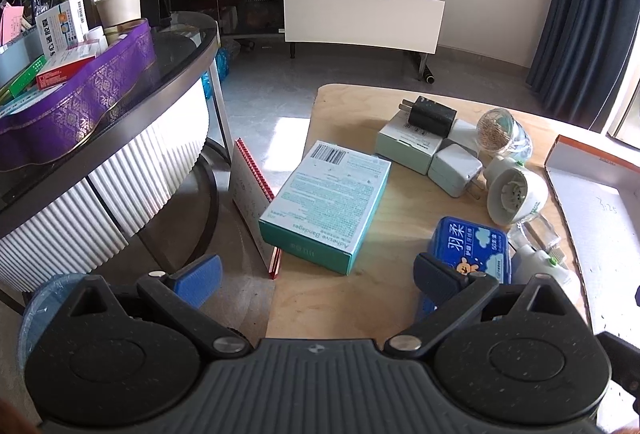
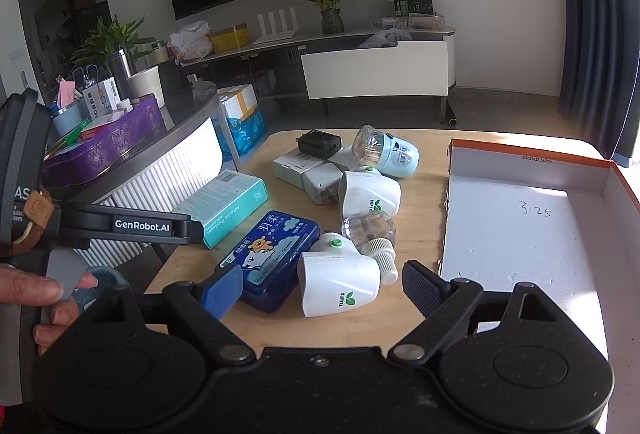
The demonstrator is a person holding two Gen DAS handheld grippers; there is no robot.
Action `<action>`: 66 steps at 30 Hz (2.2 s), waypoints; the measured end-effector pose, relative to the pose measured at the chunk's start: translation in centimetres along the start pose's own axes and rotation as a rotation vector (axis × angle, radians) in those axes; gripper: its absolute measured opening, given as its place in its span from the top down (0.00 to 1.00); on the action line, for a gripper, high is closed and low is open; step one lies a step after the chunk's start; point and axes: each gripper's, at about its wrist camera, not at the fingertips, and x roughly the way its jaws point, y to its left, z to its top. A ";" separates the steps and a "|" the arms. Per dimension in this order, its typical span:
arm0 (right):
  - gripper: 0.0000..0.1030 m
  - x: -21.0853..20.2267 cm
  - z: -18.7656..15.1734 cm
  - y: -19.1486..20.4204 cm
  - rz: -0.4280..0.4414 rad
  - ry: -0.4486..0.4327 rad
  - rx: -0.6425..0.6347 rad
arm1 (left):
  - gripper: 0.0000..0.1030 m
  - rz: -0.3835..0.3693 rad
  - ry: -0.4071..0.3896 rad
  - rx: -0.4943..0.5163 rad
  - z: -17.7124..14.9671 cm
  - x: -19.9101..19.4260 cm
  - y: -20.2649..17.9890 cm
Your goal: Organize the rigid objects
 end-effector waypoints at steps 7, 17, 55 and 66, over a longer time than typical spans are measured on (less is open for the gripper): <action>0.01 0.7 0.2 -0.5 -0.006 0.011 0.006 | 0.00 0.008 -0.006 0.084 2.0 4.3 -0.2; 0.01 1.8 0.3 -1.0 -0.010 0.036 0.011 | 0.30 -0.056 -0.013 0.150 2.3 7.7 -1.0; 0.32 4.2 1.5 -2.6 0.071 0.129 0.008 | 0.31 -0.167 -0.121 -0.015 -2.9 -1.7 -0.8; 0.32 -3.3 4.4 -8.5 -0.013 -0.063 0.102 | 0.31 -0.197 -0.165 -0.012 -2.8 -4.1 -2.7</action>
